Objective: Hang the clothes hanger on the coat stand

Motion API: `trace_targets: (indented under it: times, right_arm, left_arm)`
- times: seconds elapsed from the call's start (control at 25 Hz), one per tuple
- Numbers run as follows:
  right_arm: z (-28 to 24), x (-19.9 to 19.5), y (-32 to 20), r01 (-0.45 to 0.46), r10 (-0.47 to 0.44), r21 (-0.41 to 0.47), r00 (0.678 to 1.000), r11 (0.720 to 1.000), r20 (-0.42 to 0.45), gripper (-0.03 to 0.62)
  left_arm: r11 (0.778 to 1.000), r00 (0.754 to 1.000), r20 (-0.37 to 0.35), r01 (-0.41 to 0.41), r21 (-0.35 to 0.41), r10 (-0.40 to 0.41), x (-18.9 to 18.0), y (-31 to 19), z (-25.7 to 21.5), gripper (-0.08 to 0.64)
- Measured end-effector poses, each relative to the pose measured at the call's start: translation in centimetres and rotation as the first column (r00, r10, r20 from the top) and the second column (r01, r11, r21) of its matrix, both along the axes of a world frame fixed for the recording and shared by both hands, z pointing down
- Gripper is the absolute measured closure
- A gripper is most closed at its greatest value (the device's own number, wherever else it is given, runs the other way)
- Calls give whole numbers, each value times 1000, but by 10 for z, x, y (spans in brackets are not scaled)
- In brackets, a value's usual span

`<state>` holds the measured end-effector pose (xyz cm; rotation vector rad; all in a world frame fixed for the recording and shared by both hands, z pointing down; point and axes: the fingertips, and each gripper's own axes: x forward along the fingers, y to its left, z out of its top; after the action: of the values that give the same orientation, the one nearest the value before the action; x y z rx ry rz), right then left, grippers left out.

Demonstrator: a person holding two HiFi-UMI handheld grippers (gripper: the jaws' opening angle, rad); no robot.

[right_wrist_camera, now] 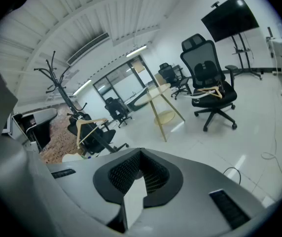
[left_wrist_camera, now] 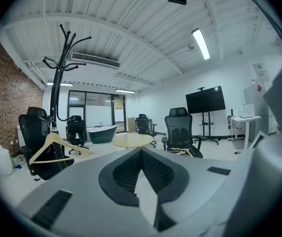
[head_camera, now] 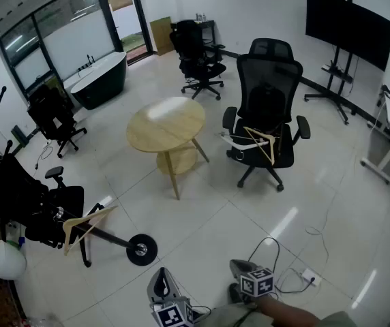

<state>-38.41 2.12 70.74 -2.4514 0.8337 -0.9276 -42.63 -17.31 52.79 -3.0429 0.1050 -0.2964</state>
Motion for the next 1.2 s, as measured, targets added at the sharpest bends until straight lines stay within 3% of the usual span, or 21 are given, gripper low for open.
trace_targets:
  times: [0.24,0.48,0.72,0.92,1.08,1.2]
  right_arm:
    - [-26,43,46,10,-27,-106,987,994,-160,607]
    - [-80,75,56,-118,77,-118,948,986,-308,607]
    - [-153,101,31,-263,180,-133,878,956,-442,607]
    - [-205,123,18,-385,239,-164,800,908,-551,606]
    - [-230,152,41,-466,266,-180,736,866,-623,605]
    - [-243,174,65,-492,275,-169,703,854,-656,606]
  left_arm:
    - [1000,1000,15,-17,-7,17,27,54,12,551]
    - [998,997,30,-65,8,64,54,42,17,551]
    - [986,986,-1,-165,-15,165,95,1,-6,551]
    - [968,967,-53,-250,-37,248,132,-22,-15,551]
    - [957,958,-49,-285,-49,282,170,-6,-26,551]
    - [951,950,-71,-307,-32,304,202,20,-42,551]
